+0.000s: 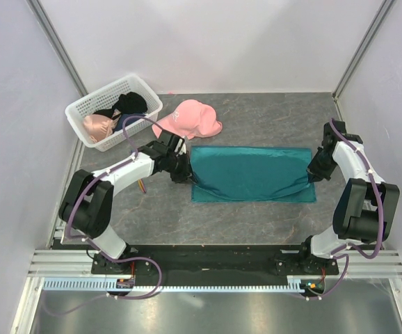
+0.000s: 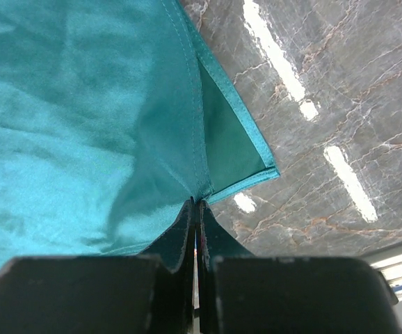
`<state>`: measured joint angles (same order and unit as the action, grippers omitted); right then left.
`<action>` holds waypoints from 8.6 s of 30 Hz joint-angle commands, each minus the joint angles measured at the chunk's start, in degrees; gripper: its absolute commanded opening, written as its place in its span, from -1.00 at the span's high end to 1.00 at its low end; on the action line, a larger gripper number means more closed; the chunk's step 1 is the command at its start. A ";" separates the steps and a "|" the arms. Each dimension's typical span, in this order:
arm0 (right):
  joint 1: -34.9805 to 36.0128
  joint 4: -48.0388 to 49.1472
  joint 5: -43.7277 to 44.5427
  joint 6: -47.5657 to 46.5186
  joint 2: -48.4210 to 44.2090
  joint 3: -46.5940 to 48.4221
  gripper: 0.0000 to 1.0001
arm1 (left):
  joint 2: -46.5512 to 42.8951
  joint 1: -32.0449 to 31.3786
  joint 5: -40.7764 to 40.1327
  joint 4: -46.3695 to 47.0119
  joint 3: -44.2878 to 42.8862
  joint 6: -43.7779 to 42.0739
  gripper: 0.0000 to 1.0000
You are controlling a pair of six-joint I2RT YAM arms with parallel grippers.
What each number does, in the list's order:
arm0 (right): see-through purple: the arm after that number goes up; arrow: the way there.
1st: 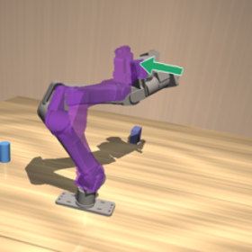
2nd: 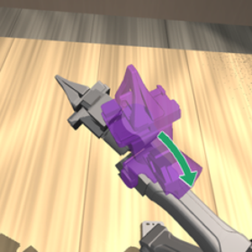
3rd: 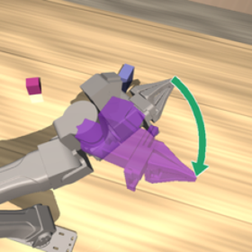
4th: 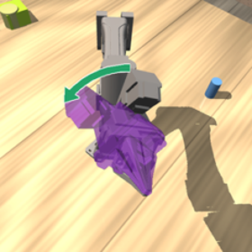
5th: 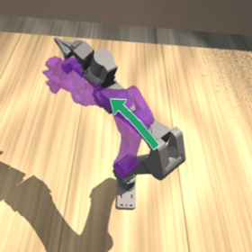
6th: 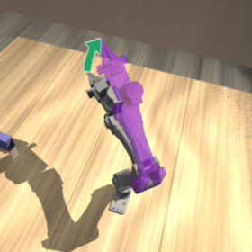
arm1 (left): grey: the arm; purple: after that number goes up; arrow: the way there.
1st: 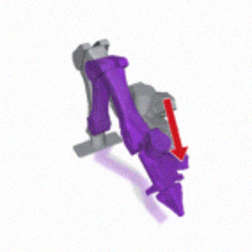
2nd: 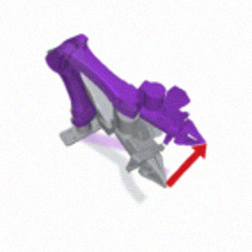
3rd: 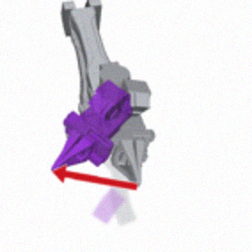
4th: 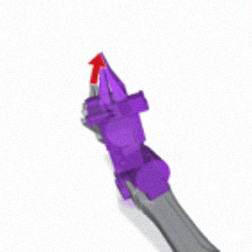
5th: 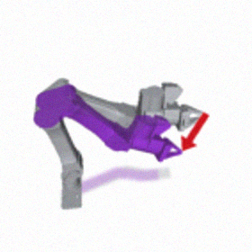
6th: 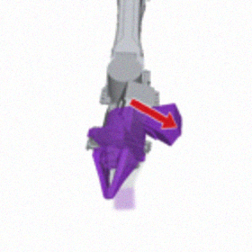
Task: Fold the napkin into a case and place the utensils inside
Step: Fold and flatten the napkin at the center of the board, then smooth out the rectangle-folded napkin at the center of the board, then pick up the rectangle-folded napkin from the center of the board, then fold the rectangle-folded napkin at the center of the board.
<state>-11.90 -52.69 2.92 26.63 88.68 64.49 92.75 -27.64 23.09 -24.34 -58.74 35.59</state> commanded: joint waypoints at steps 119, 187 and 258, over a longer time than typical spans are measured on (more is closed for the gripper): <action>-0.93 12.61 -2.74 0.09 16.15 14.78 0.38 | 23.08 1.36 -4.54 -9.50 -32.75 -6.50 0.75; -0.84 22.01 -6.87 -26.11 15.11 1.78 -0.12 | -0.11 1.01 3.19 -8.18 -15.70 -7.38 0.37; 26.73 3.64 -4.94 -5.02 1.66 14.96 1.00 | 14.40 -3.74 -1.21 -2.20 -14.21 -4.84 0.53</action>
<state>10.35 -48.58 -0.45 14.96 90.61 75.37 112.51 -31.97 22.15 -25.39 -72.58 28.93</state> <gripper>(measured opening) 0.010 0.241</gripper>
